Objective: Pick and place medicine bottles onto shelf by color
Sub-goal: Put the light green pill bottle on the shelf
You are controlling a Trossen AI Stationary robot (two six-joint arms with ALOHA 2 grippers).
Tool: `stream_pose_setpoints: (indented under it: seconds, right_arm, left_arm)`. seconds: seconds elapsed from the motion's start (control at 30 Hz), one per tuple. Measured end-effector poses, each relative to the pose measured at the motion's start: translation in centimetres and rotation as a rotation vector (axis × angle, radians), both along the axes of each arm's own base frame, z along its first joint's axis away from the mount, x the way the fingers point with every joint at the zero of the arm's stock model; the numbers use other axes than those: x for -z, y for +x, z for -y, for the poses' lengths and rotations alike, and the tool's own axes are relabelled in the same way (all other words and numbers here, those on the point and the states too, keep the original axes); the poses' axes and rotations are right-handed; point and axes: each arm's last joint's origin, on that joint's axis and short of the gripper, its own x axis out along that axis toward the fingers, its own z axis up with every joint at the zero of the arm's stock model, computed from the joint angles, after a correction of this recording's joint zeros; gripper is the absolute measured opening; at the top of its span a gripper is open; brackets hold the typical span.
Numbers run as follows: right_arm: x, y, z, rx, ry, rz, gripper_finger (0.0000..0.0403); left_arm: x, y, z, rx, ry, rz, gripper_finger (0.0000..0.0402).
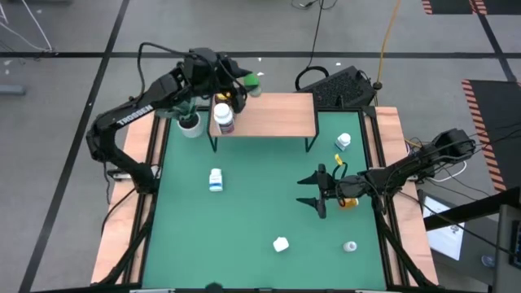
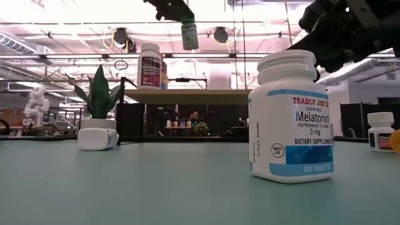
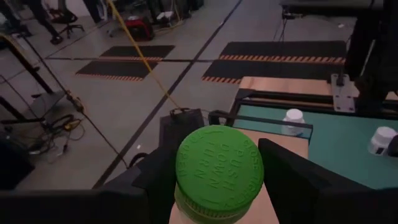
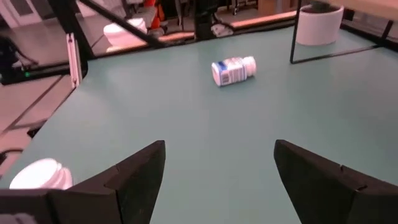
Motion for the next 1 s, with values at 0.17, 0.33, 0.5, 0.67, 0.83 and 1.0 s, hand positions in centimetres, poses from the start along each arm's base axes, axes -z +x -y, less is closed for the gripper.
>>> stream_pose_setpoints:
  seconds: [0.17, 0.33, 0.5, 0.67, 0.83, 1.0]
  right_arm:
    - [-0.2, 0.1, 0.2, 0.009, 0.007, 0.019, 0.0293]
    - [-0.2, 0.1, 0.1, 0.008, 0.006, 0.016, 0.0293]
    - [-0.1, 0.1, 0.2, 0.009, 0.005, 0.014, 0.0293]
    - [0.0, 0.1, 0.2, 0.009, 0.002, 0.003, 0.0293]
    - [0.0, 0.1, 0.2, 0.01, 0.001, 0.002, 0.0293]
    - [0.0, 0.0, 0.2, 0.01, -0.001, -0.002, 0.0293]
  left_arm:
    - [1.3, 0.5, -2.7, -0.008, -0.021, 0.002, 0.0213]
    - [3.6, 1.5, -5.0, -0.045, -0.063, -0.044, 0.0218]
    - [5.8, 2.5, -6.9, -0.07, -0.091, -0.073, 0.0206]
    - [7.1, 2.8, -8.3, -0.098, -0.118, -0.09, 0.0225]
    - [7.9, 2.7, -9.1, -0.123, -0.15, -0.104, 0.0217]
    - [8.3, 2.5, -9.4, -0.137, -0.177, -0.116, 0.021]
